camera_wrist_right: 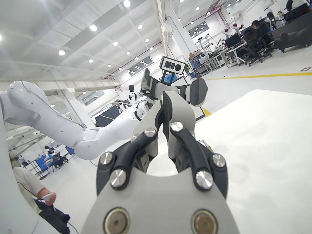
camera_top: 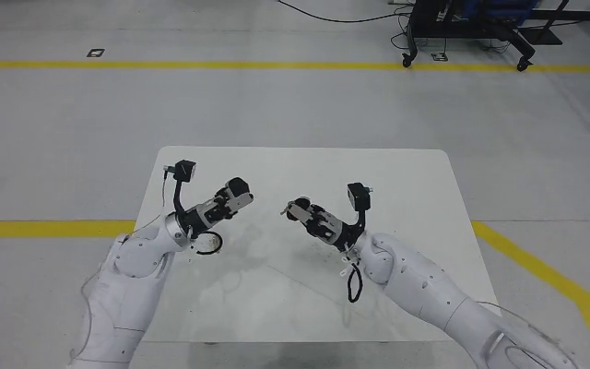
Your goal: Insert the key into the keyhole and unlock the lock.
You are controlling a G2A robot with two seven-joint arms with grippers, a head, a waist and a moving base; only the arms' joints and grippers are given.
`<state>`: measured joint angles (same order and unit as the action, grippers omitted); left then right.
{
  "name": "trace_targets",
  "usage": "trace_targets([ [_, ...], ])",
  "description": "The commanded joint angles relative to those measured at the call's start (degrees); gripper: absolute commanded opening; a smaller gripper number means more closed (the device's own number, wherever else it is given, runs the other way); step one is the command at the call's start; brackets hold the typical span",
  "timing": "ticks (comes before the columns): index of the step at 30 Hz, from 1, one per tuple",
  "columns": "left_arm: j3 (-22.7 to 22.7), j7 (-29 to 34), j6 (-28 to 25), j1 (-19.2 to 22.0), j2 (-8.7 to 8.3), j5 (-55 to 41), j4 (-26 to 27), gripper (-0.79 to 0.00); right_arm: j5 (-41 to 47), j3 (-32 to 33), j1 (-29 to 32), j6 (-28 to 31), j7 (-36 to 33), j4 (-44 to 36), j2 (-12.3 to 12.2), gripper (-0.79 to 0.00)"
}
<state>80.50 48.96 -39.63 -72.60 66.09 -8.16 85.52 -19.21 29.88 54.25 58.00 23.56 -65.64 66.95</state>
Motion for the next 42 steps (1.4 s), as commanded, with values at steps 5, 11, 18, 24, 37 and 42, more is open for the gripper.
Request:
trace_targets([
  [5, -1.7, 5.7, -1.9, 0.9, -0.45, -0.4, -0.3, 0.0, 14.0, -3.6, -1.3, 0.0, -7.4, 1.3, 0.5, -0.785],
  [11, -3.3, 7.7, -3.8, 1.4, -0.8, 1.0, 0.1, -0.074, 19.9, -2.7, -1.7, 0.0, -14.0, 2.2, 0.8, -0.785],
  [18, -4.9, 7.7, -4.8, 1.4, -1.13, 2.6, 0.7, -0.231, 23.0, -0.4, -1.4, 0.0, -20.3, 2.8, 1.5, -0.785],
  [24, -6.2, 6.9, -4.3, 1.8, -1.33, 4.4, 0.7, -0.397, 25.3, 1.8, 0.1, 0.0, -25.4, 2.7, 2.2, -0.785],
  [37, -7.7, 3.6, -2.8, 1.9, -1.8, 7.3, 1.1, -0.477, 28.5, 7.7, 3.3, 0.0, -35.7, 2.1, 4.0, -0.785],
  [42, -8.1, 2.9, -3.0, 1.9, -2.02, 7.9, 1.4, -0.686, 28.7, 10.3, 4.2, 0.0, -38.8, 1.9, 4.7, -0.785],
])
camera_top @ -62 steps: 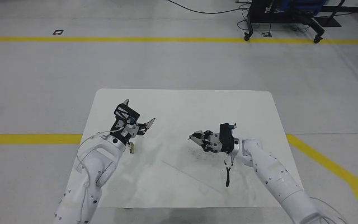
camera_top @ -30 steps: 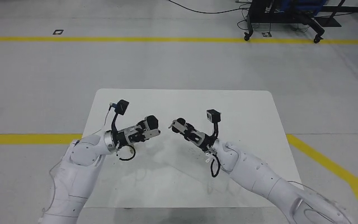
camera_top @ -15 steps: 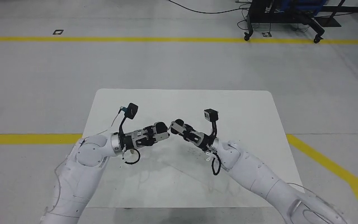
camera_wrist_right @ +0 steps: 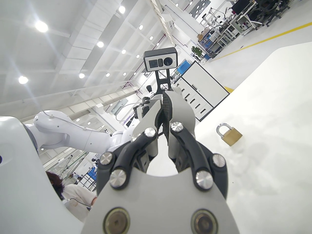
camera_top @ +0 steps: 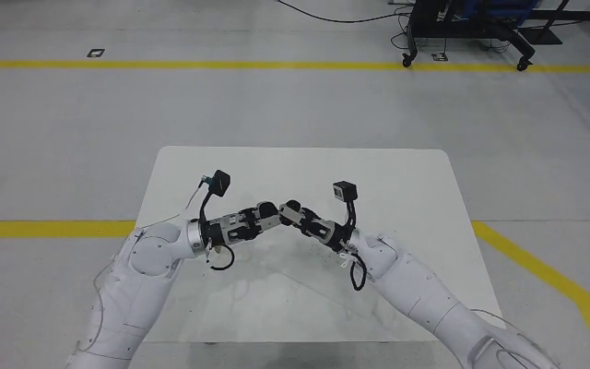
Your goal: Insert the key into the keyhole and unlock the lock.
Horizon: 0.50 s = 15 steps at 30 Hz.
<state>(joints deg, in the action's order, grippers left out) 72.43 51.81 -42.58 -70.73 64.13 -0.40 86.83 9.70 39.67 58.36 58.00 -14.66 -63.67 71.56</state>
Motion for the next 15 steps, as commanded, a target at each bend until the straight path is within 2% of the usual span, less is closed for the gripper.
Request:
trace_targets([
  [1, -0.2, 0.1, -0.3, 0.0, -0.12, 0.4, 0.2, -0.779, -0.4, 1.0, 0.3, 0.0, -1.2, 0.1, 0.2, -0.785],
  [13, -0.1, -3.2, 1.3, -0.1, -0.6, 0.7, 0.0, -0.785, -3.0, 5.4, 2.1, 0.0, -4.9, 0.5, 1.9, -0.785],
  [14, -0.1, -3.4, 1.2, -0.2, -0.64, 0.5, 0.0, -0.785, -3.3, 5.6, 2.2, 0.0, -5.3, 0.3, 2.0, -0.733],
  [15, -0.2, -3.5, 1.0, -0.3, -0.68, 0.3, 0.1, -0.785, -3.3, 5.7, 2.4, 0.0, -5.7, 0.1, 2.2, -0.108],
])
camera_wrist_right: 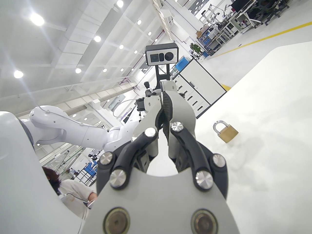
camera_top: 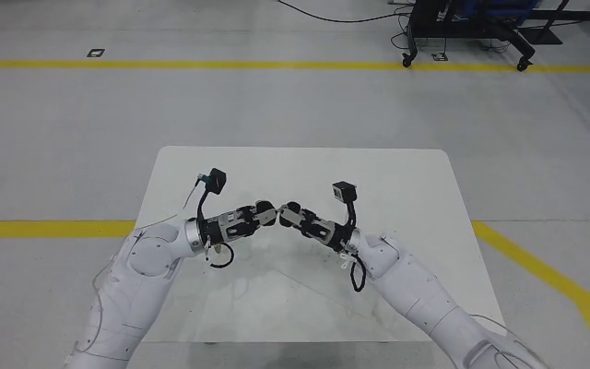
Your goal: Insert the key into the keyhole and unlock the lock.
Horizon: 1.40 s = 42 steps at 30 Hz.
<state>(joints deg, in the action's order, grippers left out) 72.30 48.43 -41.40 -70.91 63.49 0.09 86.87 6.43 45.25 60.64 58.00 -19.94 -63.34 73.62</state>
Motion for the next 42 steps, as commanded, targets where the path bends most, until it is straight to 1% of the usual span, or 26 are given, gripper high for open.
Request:
trace_targets([
  [1, 0.0, -0.2, -0.3, -0.1, -0.08, -0.4, 0.1, -0.785, 0.1, 0.2, 0.3, 0.0, -1.0, -0.5, 0.2, 0.0],
  [4, 0.1, -0.5, -0.6, -0.1, -0.22, -0.8, 0.0, -0.785, 0.1, 0.2, 0.3, 0.0, -1.4, -0.7, 0.2, 0.0],
  [8, 0.8, -2.5, -0.8, -0.3, -0.33, -2.5, -0.4, -0.785, 0.1, 0.2, 0.3, 0.0, -1.4, -0.7, 0.2, 0.0],
  [17, 0.8, -2.5, -0.8, -0.3, -0.33, -2.5, -0.4, -0.785, 0.1, 0.2, 0.3, 0.0, -1.4, -0.7, 0.2, 0.0],
  [20, 0.6, -3.2, 0.1, -0.9, -0.46, 1.4, 1.2, -0.785, 0.0, 0.3, 0.4, -0.4, -1.4, -0.7, 0.2, 0.0],
  [22, -0.1, -1.7, 0.1, -1.2, -0.57, 1.3, 1.6, -0.785, -1.3, 0.6, 0.5, -3.5, -4.1, -1.2, -0.2, 0.0],
  [25, -1.3, 3.0, 0.6, -0.7, -0.89, 1.0, 1.7, -0.785, 0.3, 1.4, 0.5, -6.1, -13.4, -2.5, -1.6, 0.0],
  [26, -1.5, 4.4, 0.7, -0.4, -1.01, 0.9, 1.7, -0.785, 0.6, 2.2, 0.6, -6.6, -15.4, -2.9, -2.1, 0.0],
  [29, -2.4, 7.4, 0.4, 0.1, -1.23, 0.1, 1.7, -0.785, 0.6, 4.7, 1.8, -7.6, -19.5, -5.1, -3.6, 0.0],
  [30, -2.8, 8.5, 0.0, 0.3, -1.32, -0.4, 1.7, -0.785, 0.6, 5.4, 2.5, -8.0, -20.4, -6.2, -3.9, -0.114],
  [32, -3.4, 10.8, -0.5, 0.6, -1.5, -1.6, 1.6, -0.785, 0.8, 6.4, 3.6, -8.7, -22.2, -8.2, -4.6, -0.409],
  [37, -4.4, 11.6, -0.2, 1.4, -1.69, -2.4, 1.1, -0.785, 1.6, 7.7, 5.2, -10.2, -24.6, -11.4, -5.5, -0.566],
  [42, -4.6, 11.4, -0.7, 1.6, -1.96, -2.9, 0.9, -0.785, 2.0, 8.0, 5.6, -10.5, -24.7, -12.0, -5.7, -0.597],
])
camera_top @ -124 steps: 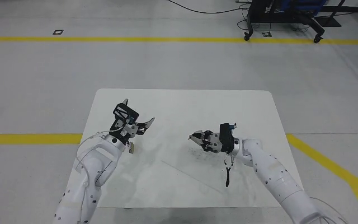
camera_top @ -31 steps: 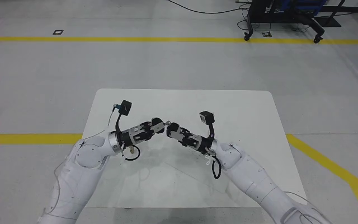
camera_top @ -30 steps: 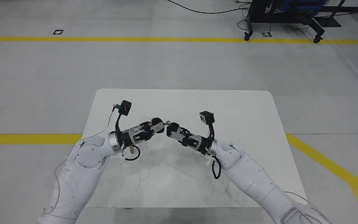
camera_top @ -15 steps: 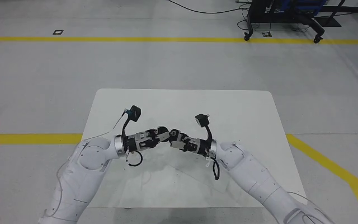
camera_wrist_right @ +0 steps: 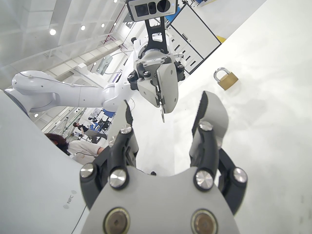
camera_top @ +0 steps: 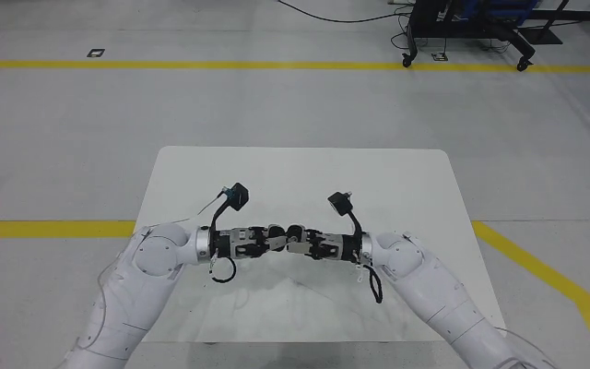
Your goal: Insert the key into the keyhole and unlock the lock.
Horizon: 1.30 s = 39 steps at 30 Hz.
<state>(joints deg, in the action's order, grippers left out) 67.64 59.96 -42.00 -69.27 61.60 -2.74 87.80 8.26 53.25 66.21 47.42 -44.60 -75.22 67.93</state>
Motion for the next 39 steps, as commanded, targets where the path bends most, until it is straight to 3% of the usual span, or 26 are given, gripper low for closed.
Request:
trace_targets([
  [1, 0.1, -0.3, -0.2, -0.1, -0.14, -0.1, 0.0, -0.785, 0.3, 0.1, 0.2, 0.2, 0.0, -0.2, -0.1, -0.606],
  [7, -0.1, -0.8, -0.5, -0.2, -0.47, 0.0, 0.4, -0.785, 0.1, 0.7, 0.7, 0.4, 0.2, -0.9, -0.4, -0.646],
  [9, -0.2, -0.9, -0.6, -0.2, -0.58, 0.0, 0.5, -0.785, 0.2, 0.9, 0.9, 0.5, 0.3, -1.1, -0.5, -0.69],
  [11, -0.3, -1.1, -0.6, -0.3, -0.67, 0.2, 0.6, -0.785, 0.3, 0.9, 1.2, 0.7, 0.1, -1.5, -0.6, -0.785],
  [20, -0.9, -1.8, -1.0, -0.2, -1.1, 0.5, 0.9, -0.785, -0.1, 1.1, 1.6, 0.4, 0.3, -1.9, -0.9, -0.785],
  [21, -0.9, -2.1, -1.0, -0.3, -1.14, 0.4, 0.9, -0.523, 0.0, 1.0, 1.7, 0.5, 0.4, -1.9, -0.9, -0.785],
  [22, -0.7, -2.6, -0.8, -0.2, -1.18, 0.4, 0.8, 0.0, 0.1, 1.0, 1.8, 0.7, 0.5, -1.9, -0.9, -0.785],
  [39, -0.4, -4.4, -0.4, -0.1, -1.25, 0.8, 0.6, 0.0, 3.0, 5.1, 4.7, 5.3, 1.4, -0.6, -2.3, -0.785],
])
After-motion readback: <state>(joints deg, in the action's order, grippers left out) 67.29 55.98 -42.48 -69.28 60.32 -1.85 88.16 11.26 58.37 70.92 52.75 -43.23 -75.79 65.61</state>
